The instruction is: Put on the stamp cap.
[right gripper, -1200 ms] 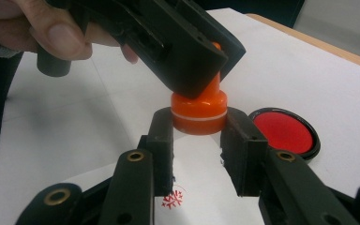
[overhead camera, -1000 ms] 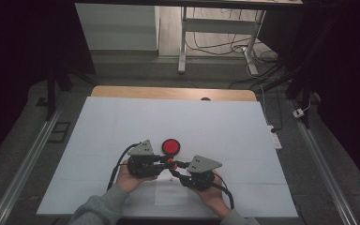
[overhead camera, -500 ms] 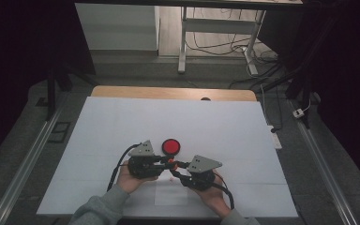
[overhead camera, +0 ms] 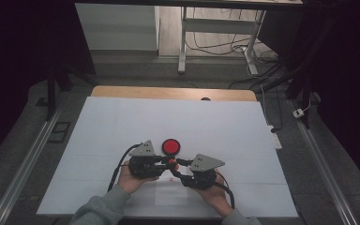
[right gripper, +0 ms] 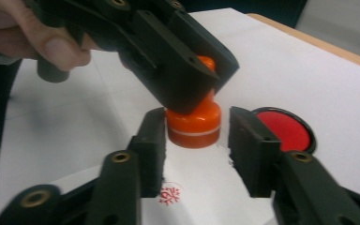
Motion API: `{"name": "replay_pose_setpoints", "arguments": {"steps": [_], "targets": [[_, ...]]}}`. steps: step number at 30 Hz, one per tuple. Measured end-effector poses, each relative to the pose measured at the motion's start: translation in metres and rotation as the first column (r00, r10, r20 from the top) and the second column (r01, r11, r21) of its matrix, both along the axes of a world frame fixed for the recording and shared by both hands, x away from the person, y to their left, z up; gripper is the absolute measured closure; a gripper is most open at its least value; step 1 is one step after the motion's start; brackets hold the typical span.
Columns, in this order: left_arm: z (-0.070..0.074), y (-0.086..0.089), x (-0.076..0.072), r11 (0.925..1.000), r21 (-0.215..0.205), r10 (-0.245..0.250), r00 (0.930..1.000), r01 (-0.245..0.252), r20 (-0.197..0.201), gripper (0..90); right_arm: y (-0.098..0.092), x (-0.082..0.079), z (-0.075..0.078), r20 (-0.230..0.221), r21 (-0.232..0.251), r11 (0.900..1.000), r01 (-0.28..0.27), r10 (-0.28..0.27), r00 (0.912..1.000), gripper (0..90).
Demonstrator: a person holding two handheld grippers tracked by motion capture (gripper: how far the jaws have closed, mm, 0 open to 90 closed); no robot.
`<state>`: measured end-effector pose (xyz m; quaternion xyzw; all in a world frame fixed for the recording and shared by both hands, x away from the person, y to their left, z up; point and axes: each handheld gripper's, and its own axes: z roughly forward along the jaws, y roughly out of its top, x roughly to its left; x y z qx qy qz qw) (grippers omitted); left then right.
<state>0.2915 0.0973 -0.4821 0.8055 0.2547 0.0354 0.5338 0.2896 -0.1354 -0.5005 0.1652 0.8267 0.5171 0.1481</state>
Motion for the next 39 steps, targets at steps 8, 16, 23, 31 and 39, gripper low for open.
{"name": "replay_pose_setpoints", "arguments": {"steps": [8, 16, 23, 31, 39], "targets": [[0.004, 0.011, 0.003, 0.9993, -0.014, 0.034, 0.9994, -0.034, 0.002, 72.6, -0.018, 0.002, 0.001, -0.014, 0.017, 0.999, 0.033, -0.033, 0.9994, 44.7], [0.006, 0.016, 0.004, 0.9984, -0.003, 0.056, 0.9984, -0.056, 0.009, 72.5, -0.051, 0.003, 0.003, -0.020, 0.020, 0.995, 0.099, -0.099, 0.9949, 44.7], [0.009, 0.021, 0.004, 0.9978, 0.007, 0.066, 0.9976, -0.066, 0.022, 72.5, -0.088, 0.004, -0.001, -0.029, 0.005, 0.984, 0.181, -0.181, 0.9831, 45.1], [0.012, 0.028, 0.007, 0.9968, 0.004, 0.080, 0.9967, -0.080, 0.017, 72.5, -0.122, 0.001, -0.004, -0.037, -0.019, 0.968, 0.251, -0.251, 0.9672, 45.5], [0.013, 0.035, 0.011, 0.9956, 0.014, 0.093, 0.9956, -0.093, 0.013, 72.5, -0.145, -0.007, -0.010, -0.052, -0.034, 0.961, 0.275, -0.276, 0.9597, 46.0]]}}
